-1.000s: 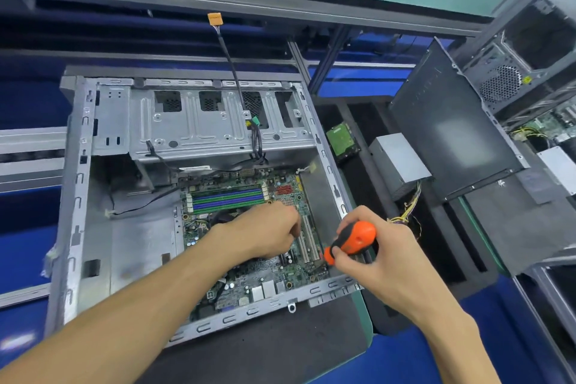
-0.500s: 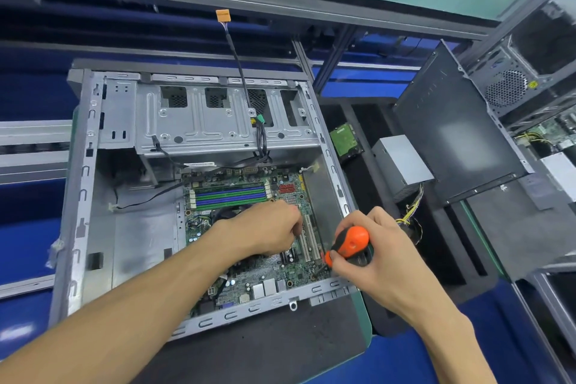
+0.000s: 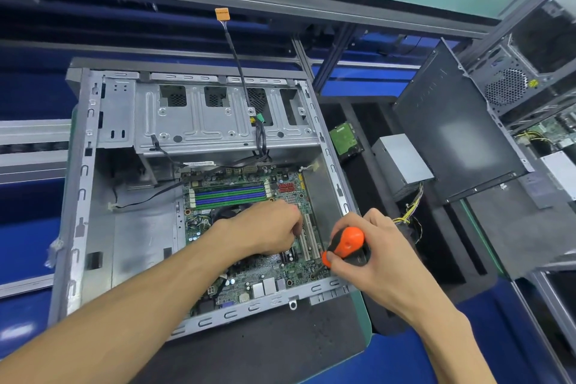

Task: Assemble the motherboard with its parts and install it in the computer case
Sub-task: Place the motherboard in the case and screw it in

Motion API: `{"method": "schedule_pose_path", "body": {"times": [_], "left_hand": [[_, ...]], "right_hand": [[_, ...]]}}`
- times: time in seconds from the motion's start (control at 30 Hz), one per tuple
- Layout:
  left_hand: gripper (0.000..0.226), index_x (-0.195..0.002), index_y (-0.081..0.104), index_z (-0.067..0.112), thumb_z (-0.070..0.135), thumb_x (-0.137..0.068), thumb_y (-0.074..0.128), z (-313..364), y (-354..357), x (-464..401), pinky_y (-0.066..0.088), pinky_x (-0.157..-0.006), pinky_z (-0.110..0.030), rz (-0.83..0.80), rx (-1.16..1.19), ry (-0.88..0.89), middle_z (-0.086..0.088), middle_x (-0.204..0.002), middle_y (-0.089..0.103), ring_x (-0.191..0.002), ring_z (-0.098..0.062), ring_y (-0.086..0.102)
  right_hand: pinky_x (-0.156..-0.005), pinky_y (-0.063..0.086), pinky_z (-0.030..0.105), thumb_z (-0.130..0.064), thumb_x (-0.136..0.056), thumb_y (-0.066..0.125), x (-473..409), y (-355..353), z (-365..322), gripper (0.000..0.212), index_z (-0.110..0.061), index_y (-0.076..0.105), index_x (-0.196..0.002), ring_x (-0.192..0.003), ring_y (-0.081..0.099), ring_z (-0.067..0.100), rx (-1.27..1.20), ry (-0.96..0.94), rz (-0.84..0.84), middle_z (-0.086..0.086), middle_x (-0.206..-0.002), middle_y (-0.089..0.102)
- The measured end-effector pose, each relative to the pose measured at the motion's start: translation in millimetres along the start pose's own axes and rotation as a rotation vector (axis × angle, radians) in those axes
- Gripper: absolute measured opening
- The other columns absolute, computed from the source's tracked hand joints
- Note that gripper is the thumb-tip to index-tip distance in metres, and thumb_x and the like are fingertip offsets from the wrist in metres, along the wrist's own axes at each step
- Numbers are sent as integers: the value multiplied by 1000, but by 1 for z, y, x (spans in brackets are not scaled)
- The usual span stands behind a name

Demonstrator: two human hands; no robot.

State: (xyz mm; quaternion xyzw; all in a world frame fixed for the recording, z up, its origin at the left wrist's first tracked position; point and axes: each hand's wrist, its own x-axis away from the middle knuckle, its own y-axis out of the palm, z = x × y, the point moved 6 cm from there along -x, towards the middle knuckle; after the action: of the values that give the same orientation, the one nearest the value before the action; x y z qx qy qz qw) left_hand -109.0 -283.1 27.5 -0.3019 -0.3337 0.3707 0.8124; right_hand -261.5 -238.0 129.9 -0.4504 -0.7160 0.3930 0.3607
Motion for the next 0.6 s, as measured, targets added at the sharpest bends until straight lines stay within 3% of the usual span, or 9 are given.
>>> {"method": "schedule_pose_path", "body": {"times": [0.13,0.27,0.37,0.43,0.5,0.6], "left_hand": [[24,-106,73,23,14,-91,57,0,0,0,53,-76,-28,3,-13,13,3,-101,74,-82,-14,63],[21,-99,71,17,24,-99,52,8,-12,3,57,-79,-38,32,-13,47,0,-93,73,-82,-19,67],[31,-90,67,19,40,-102,48,28,-44,13,47,-64,-30,223,88,117,6,-76,66,-66,-7,58],[40,-80,61,24,58,-96,46,46,-65,25,37,-55,-25,342,199,176,8,-63,57,-56,-7,50],[47,-77,57,26,71,-86,47,64,-74,35,38,-52,-23,327,254,222,7,-60,54,-57,-9,50],[42,-79,53,27,68,-79,63,85,-73,43,45,-60,-29,235,125,274,8,-61,56,-61,-7,52]], "right_hand": [[-79,44,21,-48,-76,76,-3,0,2,23,-37,60,-89,-92,48,8,25,14,-6,-9,-88,45],[-76,47,31,-53,-70,77,-9,1,-1,35,-26,55,-76,-87,47,16,13,-16,97,-7,-81,45],[-73,42,33,-57,-71,76,-12,5,-10,50,-18,45,-71,-83,39,20,52,-130,191,-10,-73,41],[-78,42,33,-60,-71,74,-13,9,-11,49,-17,52,-76,-87,38,20,74,-151,239,-6,-80,44],[-79,44,36,-63,-69,70,-15,10,-9,49,-18,63,-87,-91,39,19,70,-121,267,-4,-87,46],[-75,45,38,-58,-61,67,-14,10,-10,41,-24,62,-83,-90,36,17,47,-108,306,-5,-88,44]]}}
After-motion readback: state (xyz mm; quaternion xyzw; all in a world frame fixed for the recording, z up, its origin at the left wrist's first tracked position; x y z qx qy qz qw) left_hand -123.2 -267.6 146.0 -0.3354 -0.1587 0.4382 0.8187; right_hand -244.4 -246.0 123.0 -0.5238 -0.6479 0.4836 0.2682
